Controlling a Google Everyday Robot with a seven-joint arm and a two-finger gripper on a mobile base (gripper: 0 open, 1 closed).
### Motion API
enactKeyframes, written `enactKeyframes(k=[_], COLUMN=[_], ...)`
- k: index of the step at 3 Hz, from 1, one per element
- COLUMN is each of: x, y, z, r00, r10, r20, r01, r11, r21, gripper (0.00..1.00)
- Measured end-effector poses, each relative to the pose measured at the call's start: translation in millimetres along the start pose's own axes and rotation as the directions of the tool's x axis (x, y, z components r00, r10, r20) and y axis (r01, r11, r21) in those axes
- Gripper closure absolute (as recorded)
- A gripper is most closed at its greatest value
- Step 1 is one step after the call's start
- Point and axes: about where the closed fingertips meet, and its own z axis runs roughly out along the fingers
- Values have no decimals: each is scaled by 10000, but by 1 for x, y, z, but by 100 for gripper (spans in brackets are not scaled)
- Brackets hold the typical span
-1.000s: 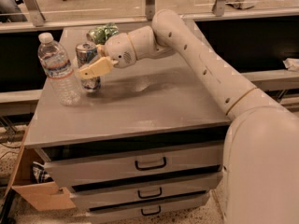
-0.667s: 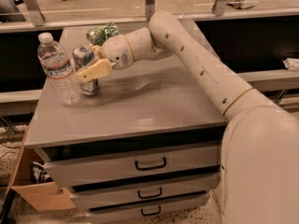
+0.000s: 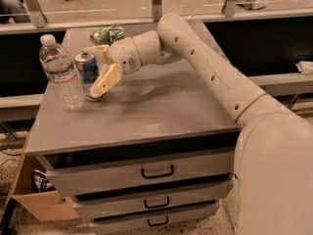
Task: Move redbull can near water bottle
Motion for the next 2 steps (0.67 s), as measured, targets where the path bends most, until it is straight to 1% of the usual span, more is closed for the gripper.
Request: enactKeyframes(k=[1, 2], x=[-11, -29], y=[3, 9], z=[-35, -102], r00=[9985, 9905], r10=[-195, -272], r20=[-513, -1345], r01=[223, 499], r11=[9982, 9845], r21=[548, 1684], gripper=[0, 0])
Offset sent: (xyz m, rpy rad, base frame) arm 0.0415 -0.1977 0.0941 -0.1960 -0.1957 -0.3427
